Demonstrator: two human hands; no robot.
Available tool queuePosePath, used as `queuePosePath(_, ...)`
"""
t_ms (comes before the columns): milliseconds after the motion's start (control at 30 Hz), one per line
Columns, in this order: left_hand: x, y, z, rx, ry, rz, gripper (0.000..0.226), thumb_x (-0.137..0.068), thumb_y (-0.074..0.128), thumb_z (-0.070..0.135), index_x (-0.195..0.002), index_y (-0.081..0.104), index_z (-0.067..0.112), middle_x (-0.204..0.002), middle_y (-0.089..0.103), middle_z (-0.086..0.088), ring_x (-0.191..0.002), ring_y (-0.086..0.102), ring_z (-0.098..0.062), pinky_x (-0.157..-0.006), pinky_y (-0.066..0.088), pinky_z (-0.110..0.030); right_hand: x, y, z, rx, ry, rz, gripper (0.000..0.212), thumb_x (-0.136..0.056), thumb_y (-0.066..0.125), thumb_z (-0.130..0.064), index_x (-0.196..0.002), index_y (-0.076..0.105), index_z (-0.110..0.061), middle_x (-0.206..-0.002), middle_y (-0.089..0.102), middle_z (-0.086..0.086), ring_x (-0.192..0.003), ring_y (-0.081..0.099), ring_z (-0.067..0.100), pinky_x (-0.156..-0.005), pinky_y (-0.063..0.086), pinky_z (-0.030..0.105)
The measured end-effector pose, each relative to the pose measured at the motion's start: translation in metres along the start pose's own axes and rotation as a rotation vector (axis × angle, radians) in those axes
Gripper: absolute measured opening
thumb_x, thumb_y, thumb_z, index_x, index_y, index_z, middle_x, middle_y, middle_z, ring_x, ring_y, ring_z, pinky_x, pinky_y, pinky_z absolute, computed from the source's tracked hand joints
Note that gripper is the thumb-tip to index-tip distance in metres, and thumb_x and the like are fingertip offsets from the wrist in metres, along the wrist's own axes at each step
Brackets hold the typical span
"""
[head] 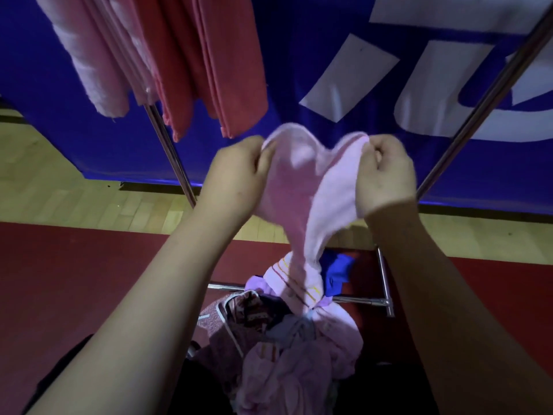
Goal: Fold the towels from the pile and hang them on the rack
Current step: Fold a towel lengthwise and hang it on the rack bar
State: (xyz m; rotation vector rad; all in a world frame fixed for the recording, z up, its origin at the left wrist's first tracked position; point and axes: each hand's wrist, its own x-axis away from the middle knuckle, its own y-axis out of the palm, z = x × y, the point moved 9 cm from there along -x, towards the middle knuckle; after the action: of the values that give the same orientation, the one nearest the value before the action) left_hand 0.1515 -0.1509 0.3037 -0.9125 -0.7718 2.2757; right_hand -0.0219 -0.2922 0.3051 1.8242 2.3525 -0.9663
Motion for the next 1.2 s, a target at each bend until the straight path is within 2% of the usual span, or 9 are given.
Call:
queuePosePath(200, -0.004, -0.044, 0.041, 0.097, 0.061, 0.085, 0.035, -0.100, 0.047, 0.033, -0.075, 0.049, 0.009, -0.059, 0.041, 0.002, -0.062, 0.039, -0.014, -0.058, 0.028, -0.030, -0.003, -0.053, -0.041, -0.105, -0.027, 0.110, 0.016, -0.102, 0.039, -0.021, -0.104, 0.055, -0.018, -0.084, 0.054, -0.016, -0.077, 0.053, -0.007, -0.068, 0.042, 0.007)
queuePosePath(267, -0.005, -0.050, 0.050, 0.030, 0.077, 0.020, 0.036, -0.099, 0.049, 0.032, -0.069, 0.046, 0.012, -0.057, 0.039, 0.002, -0.063, 0.041, -0.019, -0.058, 0.024, -0.034, -0.003, -0.053, -0.045, -0.088, 0.027, 0.012, 0.019, -0.100, 0.042, -0.022, -0.101, 0.058, -0.014, -0.085, 0.058, -0.013, -0.080, 0.057, 0.003, -0.072, 0.049, 0.015)
queuePosePath(367, -0.005, -0.079, 0.073, 0.004, 0.098, 0.045, 0.042, -0.100, 0.049, 0.032, -0.062, 0.036, 0.018, -0.054, 0.035, 0.002, -0.059, 0.035, -0.018, -0.058, 0.019, -0.031, 0.002, -0.071, -0.062, -0.132, 0.090, 0.002, 0.026, -0.093, 0.044, -0.025, -0.096, 0.065, -0.009, -0.087, 0.065, 0.001, -0.084, 0.063, 0.022, -0.075, 0.055, 0.041)
queuePosePath(500, -0.013, -0.144, 0.121, -0.068, 0.201, 0.137, 0.033, -0.100, 0.048, 0.030, -0.076, 0.052, 0.007, -0.066, 0.046, -0.003, -0.070, 0.045, -0.027, -0.061, 0.023, -0.032, -0.003, -0.124, -0.114, -0.214, 0.098, 0.083, 0.026, -0.085, 0.043, -0.024, -0.084, 0.065, -0.011, -0.069, 0.055, -0.003, -0.065, 0.050, 0.015, -0.057, 0.040, 0.029)
queuePosePath(600, -0.016, -0.183, 0.145, -0.118, 0.209, 0.153, 0.021, -0.099, 0.048, 0.028, -0.087, 0.056, 0.012, -0.075, 0.050, 0.001, -0.072, 0.046, -0.021, -0.059, 0.028, -0.031, -0.003, -0.148, -0.145, -0.204, 0.091, 0.008, 0.021, -0.083, 0.044, -0.020, -0.073, 0.056, -0.006, -0.063, 0.040, 0.002, -0.058, 0.035, 0.016, -0.050, 0.026, 0.026)
queuePosePath(733, -0.013, -0.226, 0.170, -0.215, 0.242, 0.135, 0.012, -0.098, 0.048, 0.022, -0.098, 0.059, 0.016, -0.093, 0.055, 0.001, -0.084, 0.049, -0.018, -0.070, 0.035, -0.030, 0.005, -0.185, -0.191, -0.095, -0.011, -0.019, 0.017, -0.087, 0.047, -0.024, -0.070, 0.046, -0.020, -0.062, 0.035, -0.002, -0.056, 0.031, 0.014, -0.044, 0.027, 0.022)
queuePosePath(900, 0.000, -0.232, 0.204, -0.220, 0.316, -0.045, 0.021, -0.077, 0.049, -0.004, -0.080, 0.055, 0.016, -0.078, 0.057, 0.001, -0.077, 0.054, -0.024, -0.065, 0.037, -0.029, 0.015, -0.199, -0.234, 0.025, -0.109, -0.087, 0.023, -0.091, 0.046, -0.023, -0.078, 0.060, -0.010, -0.067, 0.050, -0.003, -0.061, 0.043, 0.012, -0.051, 0.032, 0.026)
queuePosePath(1100, 0.023, -0.207, 0.224, -0.323, 0.322, -0.456, 0.059, -0.072, 0.037, -0.011, -0.084, 0.077, 0.030, -0.112, 0.070, 0.001, -0.100, 0.065, -0.026, -0.087, 0.054, -0.038, 0.019, -0.199, -0.249, 0.122, -0.132, -0.107, 0.025, -0.091, 0.045, -0.024, -0.089, 0.065, -0.010, -0.080, 0.062, 0.001, -0.072, 0.053, 0.016, -0.059, 0.040, 0.027)
queuePosePath(1200, 0.050, -0.186, 0.221, -0.456, 0.278, -0.742, 0.078, -0.075, 0.029, -0.011, -0.110, 0.070, 0.046, -0.127, 0.062, 0.008, -0.086, 0.065, -0.021, -0.057, 0.052, -0.016, 0.014, -0.202, -0.247, 0.154, -0.129, -0.109, 0.022, -0.090, 0.046, -0.024, -0.078, 0.061, -0.014, -0.074, 0.059, 0.000, -0.072, 0.053, 0.017, -0.058, 0.039, 0.028)
